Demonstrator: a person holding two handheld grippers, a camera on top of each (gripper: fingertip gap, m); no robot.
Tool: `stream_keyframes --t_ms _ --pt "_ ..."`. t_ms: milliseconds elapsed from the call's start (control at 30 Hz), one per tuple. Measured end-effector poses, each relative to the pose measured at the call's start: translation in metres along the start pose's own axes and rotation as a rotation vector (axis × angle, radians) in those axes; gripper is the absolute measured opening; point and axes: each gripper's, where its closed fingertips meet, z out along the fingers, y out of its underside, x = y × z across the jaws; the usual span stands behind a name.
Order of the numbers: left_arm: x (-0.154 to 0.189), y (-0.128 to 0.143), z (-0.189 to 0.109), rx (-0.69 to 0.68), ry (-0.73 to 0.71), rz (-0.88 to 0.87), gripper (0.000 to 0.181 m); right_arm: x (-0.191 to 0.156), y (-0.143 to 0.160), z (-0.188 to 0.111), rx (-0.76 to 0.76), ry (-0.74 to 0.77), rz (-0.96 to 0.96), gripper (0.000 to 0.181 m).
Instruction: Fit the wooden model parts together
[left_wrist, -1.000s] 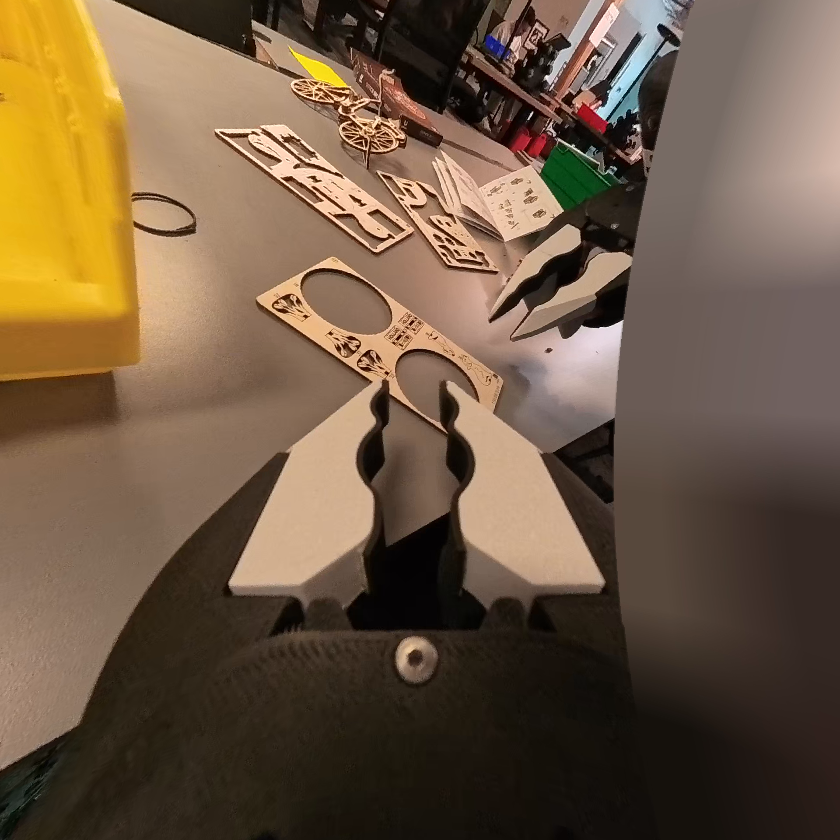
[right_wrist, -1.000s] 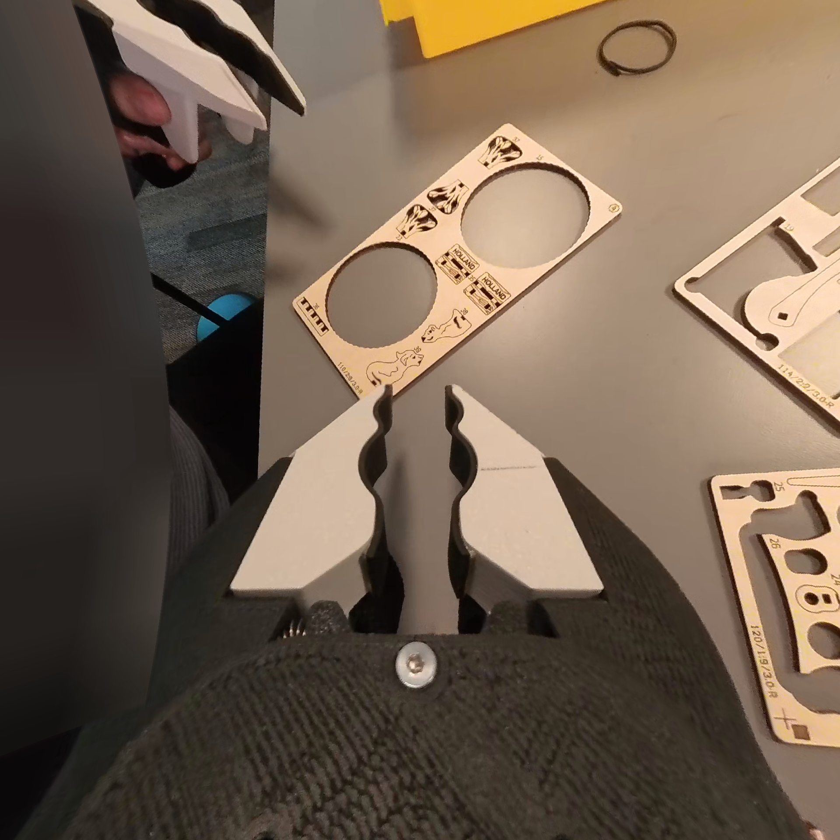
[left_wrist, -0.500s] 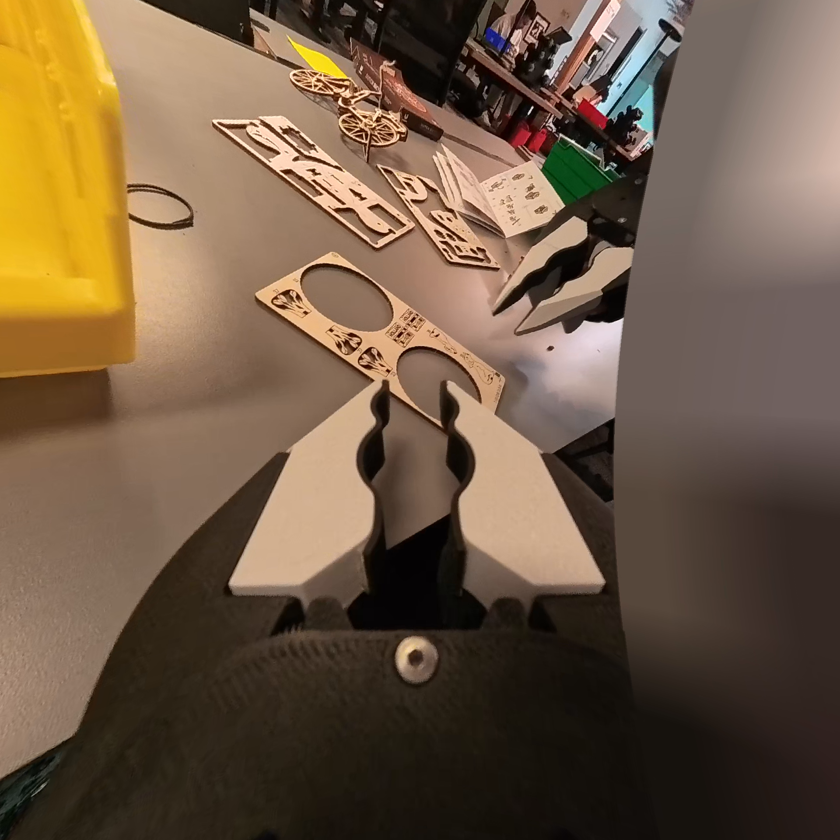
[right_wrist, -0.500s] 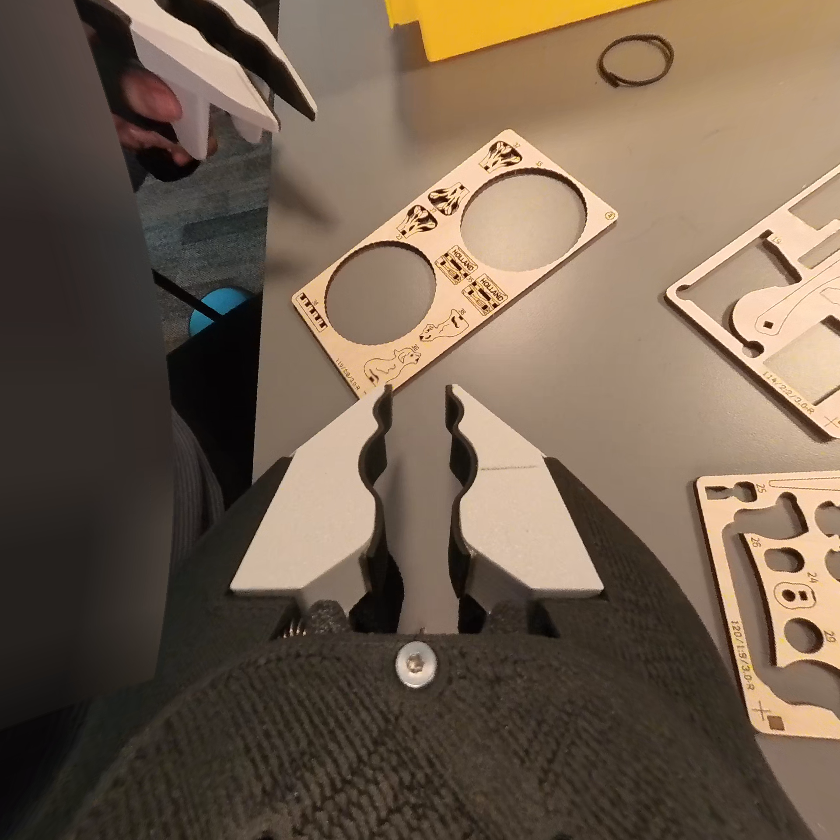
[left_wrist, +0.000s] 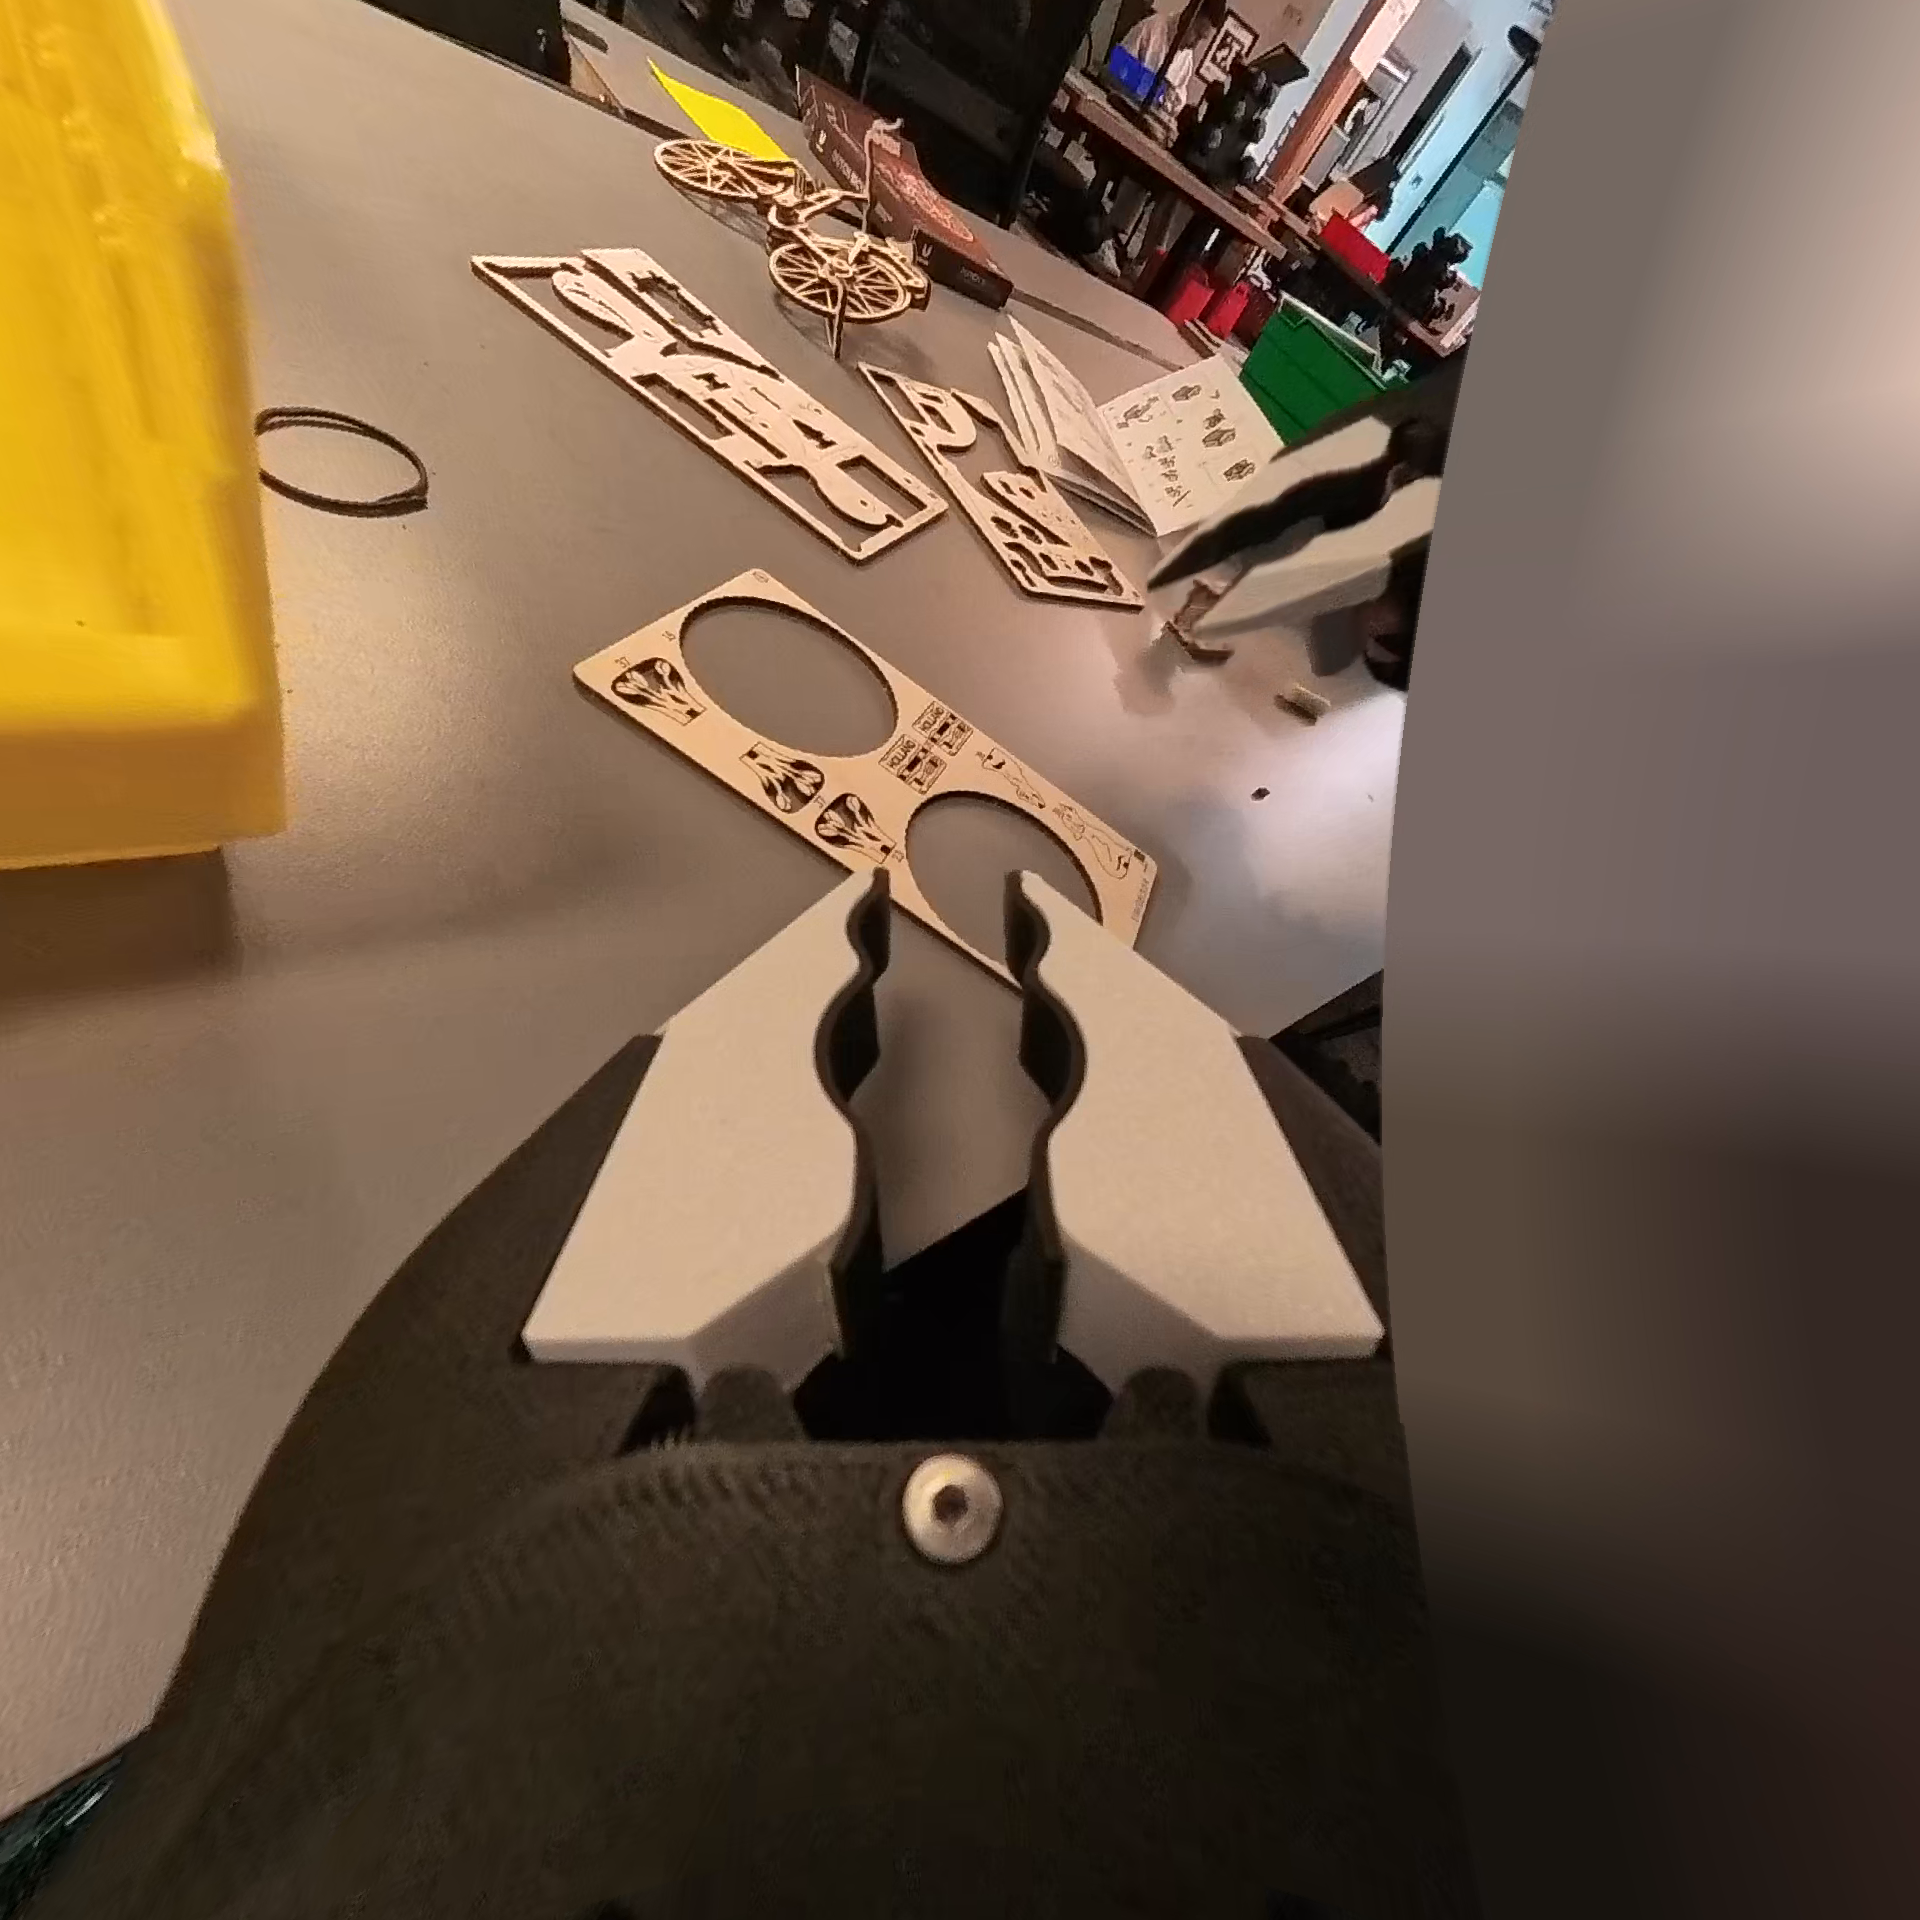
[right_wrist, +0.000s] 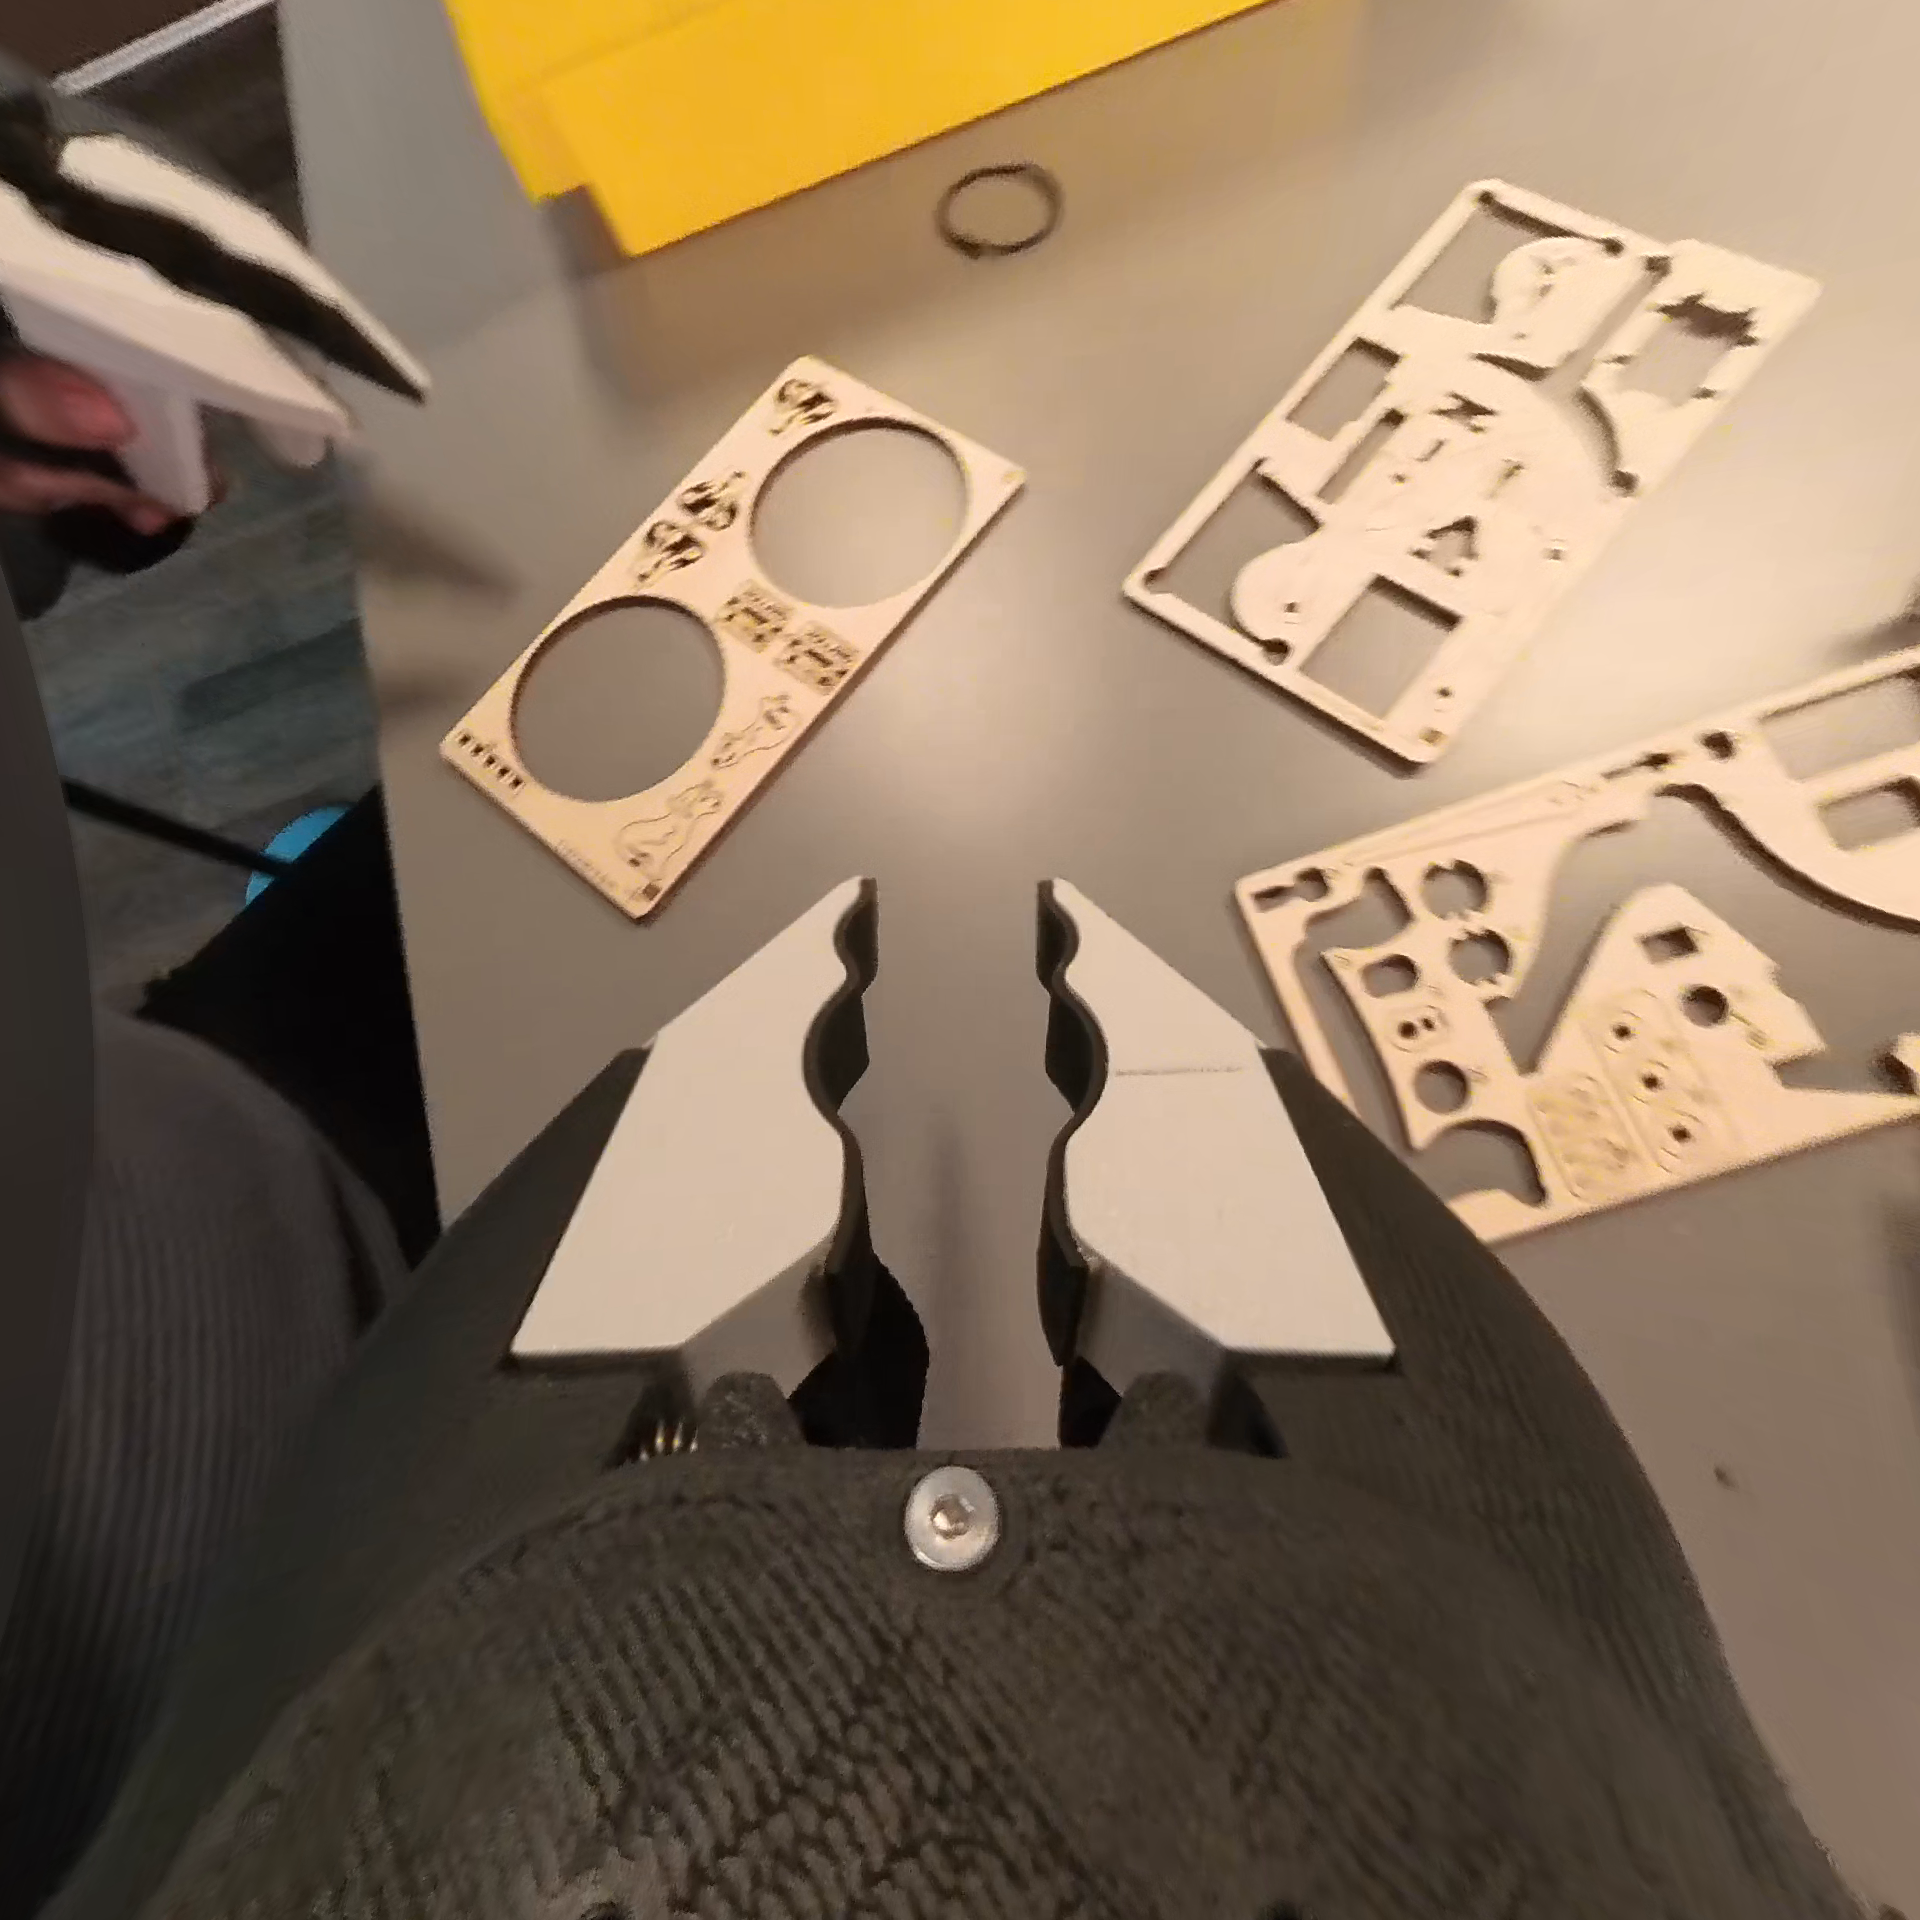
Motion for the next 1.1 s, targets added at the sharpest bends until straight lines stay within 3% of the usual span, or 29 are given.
stream_keyframes --t_ms 167,367,500,667,800,1100 --pt "-0.001 0.000 0.001 -0.001 -0.014 0.002 0.020 0.032 0.002 -0.013 0.013 0.114 0.105 0.031" --pt "-0.005 -0.007 0.005 0.029 -0.046 0.043 0.019 0.049 0.013 -0.024 -0.058 0.188 0.034 0.035" --pt "0.000 -0.041 0.008 0.229 -0.088 0.141 0.019 0.061 0.021 -0.034 -0.143 0.238 -0.039 0.034" --pt "0.007 -0.086 0.019 0.506 -0.163 0.275 0.019 0.057 0.018 -0.029 -0.183 0.164 -0.010 0.033" --pt "-0.003 -0.095 0.034 0.563 -0.220 0.308 0.019 0.063 0.019 -0.022 -0.194 0.141 0.102 0.025" --pt "-0.002 -0.105 0.022 0.702 -0.222 0.301 0.017 0.051 0.051 -0.020 -0.423 0.090 -0.030 0.016"
